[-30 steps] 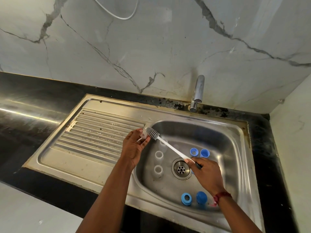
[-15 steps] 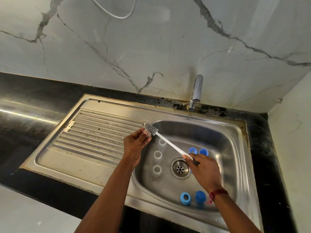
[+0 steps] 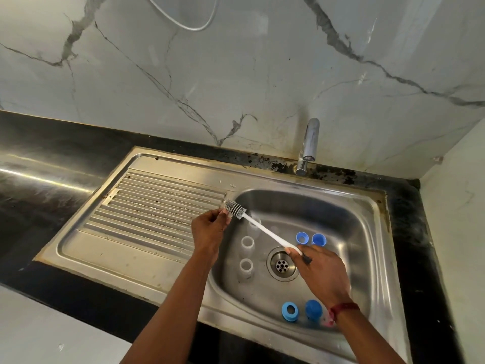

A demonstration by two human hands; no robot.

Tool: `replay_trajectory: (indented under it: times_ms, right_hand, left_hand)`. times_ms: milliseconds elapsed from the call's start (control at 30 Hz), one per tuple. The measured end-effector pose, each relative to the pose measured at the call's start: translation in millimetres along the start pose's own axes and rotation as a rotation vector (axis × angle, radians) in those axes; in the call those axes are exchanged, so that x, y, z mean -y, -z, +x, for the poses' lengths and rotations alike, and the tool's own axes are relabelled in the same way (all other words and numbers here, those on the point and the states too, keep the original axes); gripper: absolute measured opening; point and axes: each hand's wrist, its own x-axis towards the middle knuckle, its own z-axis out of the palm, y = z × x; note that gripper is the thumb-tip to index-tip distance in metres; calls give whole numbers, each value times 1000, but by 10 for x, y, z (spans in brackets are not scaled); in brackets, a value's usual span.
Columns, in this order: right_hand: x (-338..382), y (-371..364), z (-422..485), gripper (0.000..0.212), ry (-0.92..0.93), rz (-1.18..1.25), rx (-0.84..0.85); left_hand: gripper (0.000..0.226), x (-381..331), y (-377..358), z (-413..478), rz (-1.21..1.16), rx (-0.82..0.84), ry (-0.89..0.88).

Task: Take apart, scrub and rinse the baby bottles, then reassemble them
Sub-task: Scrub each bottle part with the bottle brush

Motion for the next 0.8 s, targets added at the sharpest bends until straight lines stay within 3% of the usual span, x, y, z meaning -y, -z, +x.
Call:
replay_trajectory:
  times_ms: [167, 333, 600, 800]
  right_hand:
    - [77, -20, 56, 46, -4, -34, -64]
    - [61, -15, -12, 46, -15, 8, -7]
    - [38, -7, 123, 51, -35, -21, -23]
    - [-54, -39, 100, 55, -33, 9, -28]
  left_hand:
    - [17, -1, -38, -10, 530, -31, -311]
    - [16, -121, -4, 78, 358, -189, -217]
    - [17, -127, -38, 85, 715, -7, -640]
    - [14, -225, 83, 221, 683, -50, -564]
